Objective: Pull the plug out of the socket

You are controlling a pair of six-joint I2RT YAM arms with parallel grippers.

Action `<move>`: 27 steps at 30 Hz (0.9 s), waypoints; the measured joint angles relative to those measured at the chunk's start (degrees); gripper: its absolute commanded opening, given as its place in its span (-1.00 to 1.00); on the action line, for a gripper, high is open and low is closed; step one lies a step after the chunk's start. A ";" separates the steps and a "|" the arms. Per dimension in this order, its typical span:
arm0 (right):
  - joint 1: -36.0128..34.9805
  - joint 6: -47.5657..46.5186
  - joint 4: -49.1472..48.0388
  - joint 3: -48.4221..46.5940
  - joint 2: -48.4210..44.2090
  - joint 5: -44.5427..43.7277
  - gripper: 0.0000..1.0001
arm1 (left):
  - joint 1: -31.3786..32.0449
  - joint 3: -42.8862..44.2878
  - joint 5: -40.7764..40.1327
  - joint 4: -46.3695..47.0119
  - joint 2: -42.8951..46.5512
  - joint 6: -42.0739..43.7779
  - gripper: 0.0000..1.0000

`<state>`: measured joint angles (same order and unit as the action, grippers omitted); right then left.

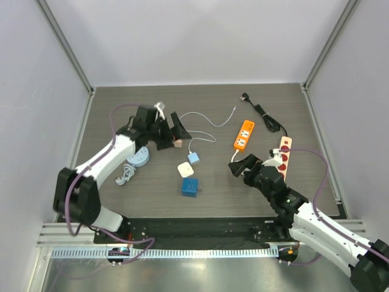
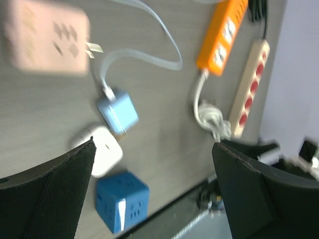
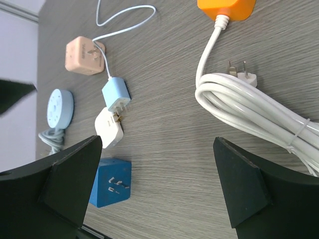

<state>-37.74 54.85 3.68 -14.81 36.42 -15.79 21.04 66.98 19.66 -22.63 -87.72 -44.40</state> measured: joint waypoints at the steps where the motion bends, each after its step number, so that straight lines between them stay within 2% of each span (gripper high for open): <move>1: 0.00 0.55 -0.85 1.16 -1.27 -0.02 0.99 | 1.22 -3.63 0.92 1.62 2.73 -0.72 0.99; 5: 0.00 2.51 -5.49 8.44 -7.87 0.42 0.99 | 4.46 -21.59 2.12 8.41 18.40 -4.63 0.99; 7: 0.00 3.50 -6.01 11.56 -11.43 0.57 0.99 | 6.03 -32.22 2.60 14.64 28.89 -6.67 0.99; 10: 0.02 4.61 -5.42 12.74 -16.17 0.44 0.99 | 7.04 -47.15 4.46 25.57 43.08 -11.13 1.00; 14: 0.07 7.06 -5.11 12.74 -21.46 0.44 0.99 | 7.04 -62.51 4.92 34.67 60.28 -18.97 0.99; 16: 0.09 8.46 -5.14 12.74 -22.56 1.14 0.99 | 7.08 -65.66 4.83 35.30 68.37 -23.37 1.00; 20: 0.09 10.23 -5.07 12.74 -22.34 2.93 0.99 | 7.08 -65.13 4.24 33.86 86.05 -28.33 0.99; 23: 0.09 10.43 -4.92 12.74 -20.87 3.72 0.99 | 7.15 -64.11 5.31 34.62 84.56 -28.87 1.00; 27: 0.09 9.88 -5.31 12.74 -18.03 4.83 0.99 | 7.17 -64.28 6.25 31.10 82.73 -28.17 0.99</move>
<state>-37.65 64.73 -1.63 -2.07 18.39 -10.96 28.21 2.70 25.91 8.47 -4.99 -72.58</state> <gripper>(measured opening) 0.996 0.996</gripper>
